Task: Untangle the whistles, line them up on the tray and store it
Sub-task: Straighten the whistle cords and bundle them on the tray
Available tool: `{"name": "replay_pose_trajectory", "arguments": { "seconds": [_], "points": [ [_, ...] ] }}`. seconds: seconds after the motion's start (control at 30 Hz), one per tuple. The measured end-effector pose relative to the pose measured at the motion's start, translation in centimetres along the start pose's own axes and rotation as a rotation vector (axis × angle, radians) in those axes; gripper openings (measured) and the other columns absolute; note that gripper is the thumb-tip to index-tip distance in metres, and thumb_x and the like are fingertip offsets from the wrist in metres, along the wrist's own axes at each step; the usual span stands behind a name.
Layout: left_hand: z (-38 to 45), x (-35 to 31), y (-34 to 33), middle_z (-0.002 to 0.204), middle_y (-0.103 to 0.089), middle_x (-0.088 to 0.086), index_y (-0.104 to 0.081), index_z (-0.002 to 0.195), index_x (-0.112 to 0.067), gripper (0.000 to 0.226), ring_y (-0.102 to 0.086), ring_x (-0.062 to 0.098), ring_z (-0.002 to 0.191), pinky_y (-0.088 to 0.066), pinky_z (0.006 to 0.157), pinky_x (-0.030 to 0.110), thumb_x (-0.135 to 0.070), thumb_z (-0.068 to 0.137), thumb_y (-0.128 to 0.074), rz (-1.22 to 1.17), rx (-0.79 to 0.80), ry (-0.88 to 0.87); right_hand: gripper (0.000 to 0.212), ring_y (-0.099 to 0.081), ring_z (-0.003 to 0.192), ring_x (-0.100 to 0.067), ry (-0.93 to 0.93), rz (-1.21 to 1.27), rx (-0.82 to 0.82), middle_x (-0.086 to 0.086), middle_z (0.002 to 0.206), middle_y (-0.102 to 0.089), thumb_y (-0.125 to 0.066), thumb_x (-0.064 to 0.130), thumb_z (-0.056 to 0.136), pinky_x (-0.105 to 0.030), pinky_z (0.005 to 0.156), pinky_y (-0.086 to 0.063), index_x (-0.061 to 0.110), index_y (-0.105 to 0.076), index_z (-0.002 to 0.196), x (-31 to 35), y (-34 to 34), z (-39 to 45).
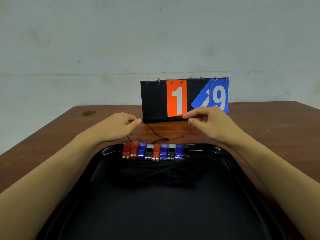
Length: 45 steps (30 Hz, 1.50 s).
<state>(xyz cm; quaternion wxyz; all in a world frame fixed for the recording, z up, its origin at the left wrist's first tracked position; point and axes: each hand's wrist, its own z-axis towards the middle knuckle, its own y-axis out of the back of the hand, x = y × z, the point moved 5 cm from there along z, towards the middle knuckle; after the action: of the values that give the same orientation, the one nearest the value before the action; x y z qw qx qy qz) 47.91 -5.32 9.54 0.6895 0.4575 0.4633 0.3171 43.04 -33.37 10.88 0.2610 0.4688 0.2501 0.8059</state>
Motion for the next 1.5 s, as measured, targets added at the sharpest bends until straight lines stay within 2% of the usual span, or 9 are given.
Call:
{"name": "replay_pose_trajectory", "arguments": {
  "seconds": [0.27,0.6,0.7,0.87,1.0,1.17,1.23,1.37,1.5],
  "points": [
    [0.4,0.9,0.9,0.102,-0.075,0.002,-0.072,0.118,-0.027,0.020,-0.070,0.014,0.094,-0.046,0.079,0.026,-0.023,0.100,-0.064,0.058,-0.092,0.025,0.013,-0.071,0.080,0.001,-0.069,0.081,-0.092,0.008,0.088,-0.075,-0.063,0.016,0.098,-0.017,0.084,-0.051,0.023,-0.074,0.102,-0.3,0.8,0.0],
    [0.3,0.9,1.7,0.107,-0.068,-0.002,-0.073,0.121,-0.022,0.024,-0.053,0.004,0.077,-0.042,0.079,0.023,-0.017,0.103,-0.058,0.165,-0.205,0.023,0.024,-0.067,0.069,0.006,-0.151,0.101,-0.137,0.002,0.092,-0.073,-0.053,0.015,0.103,-0.005,0.069,-0.050,0.025,-0.073,0.111,-0.7,1.1,0.1],
    [-0.1,0.5,1.9,0.114,-0.072,-0.004,-0.066,0.102,-0.035,0.020,-0.065,0.012,0.094,-0.052,0.079,0.027,-0.016,0.097,-0.060,0.061,-0.180,-0.016,0.023,-0.072,0.077,-0.003,-0.167,0.246,-0.136,-0.002,0.090,-0.075,-0.055,0.013,0.102,-0.022,0.082,-0.058,0.024,-0.075,0.104,-0.6,1.1,0.1],
    [-1.6,-2.6,1.9,0.134,-0.058,-0.019,-0.047,0.102,-0.046,0.024,-0.045,0.016,0.128,-0.044,0.104,0.048,-0.048,0.081,-0.059,-0.050,-0.150,-0.156,0.018,-0.077,0.090,-0.018,-0.060,0.511,-0.099,-0.011,0.093,-0.079,-0.062,0.008,0.099,-0.029,0.084,-0.058,0.012,-0.075,0.111,1.4,0.9,-0.2],
    [-2.6,-6.5,0.7,0.122,-0.055,-0.022,-0.050,0.137,-0.045,0.053,-0.046,0.000,0.116,-0.041,0.093,0.018,-0.060,0.089,-0.067,-0.054,-0.076,-0.330,0.017,-0.077,0.089,-0.016,0.052,0.528,-0.076,-0.007,0.091,-0.080,-0.066,0.010,0.097,-0.022,0.076,-0.057,0.014,-0.076,0.111,3.6,0.2,-0.7],
    [-3.0,-8.1,0.7,0.072,-0.051,-0.007,-0.069,0.104,-0.041,0.009,-0.052,0.006,0.067,-0.042,0.063,0.021,-0.044,0.098,-0.063,-0.147,-0.075,-0.381,0.019,-0.076,0.088,-0.010,0.161,0.474,-0.023,0.004,0.088,-0.080,-0.069,0.013,0.095,-0.015,0.074,-0.053,0.017,-0.076,0.113,5.1,-0.6,-1.3],
    [-3.0,-7.8,1.1,0.070,-0.058,0.002,-0.075,0.100,-0.030,0.017,-0.057,0.013,0.064,-0.051,0.063,0.031,-0.040,0.101,-0.061,-0.214,-0.105,-0.339,0.025,-0.075,0.096,-0.009,0.167,0.432,-0.003,0.009,0.103,-0.078,-0.068,0.020,0.097,-0.019,0.078,-0.054,0.021,-0.072,0.121,5.2,-0.9,-1.3],
    [-3.4,-8.1,2.1,0.085,-0.076,0.004,-0.076,0.105,-0.021,0.019,-0.066,0.013,0.067,-0.047,0.052,0.019,-0.031,0.095,-0.063,-0.811,-0.009,-0.307,0.050,-0.060,0.125,0.000,0.124,0.361,0.208,0.013,0.136,-0.065,-0.057,0.042,0.096,-0.022,0.098,-0.047,0.029,-0.053,0.144,5.0,-2.2,-1.5],
    [-3.4,-8.3,2.8,0.094,-0.078,0.008,-0.072,0.109,-0.007,0.029,-0.065,0.011,0.065,-0.044,0.046,0.017,-0.026,0.093,-0.058,-1.061,0.015,-0.326,0.041,-0.057,0.124,0.009,0.100,0.352,0.379,0.018,0.125,-0.070,-0.050,0.030,0.104,-0.009,0.103,-0.042,0.030,-0.047,0.146,5.3,-3.1,-2.2]
  ]
}}
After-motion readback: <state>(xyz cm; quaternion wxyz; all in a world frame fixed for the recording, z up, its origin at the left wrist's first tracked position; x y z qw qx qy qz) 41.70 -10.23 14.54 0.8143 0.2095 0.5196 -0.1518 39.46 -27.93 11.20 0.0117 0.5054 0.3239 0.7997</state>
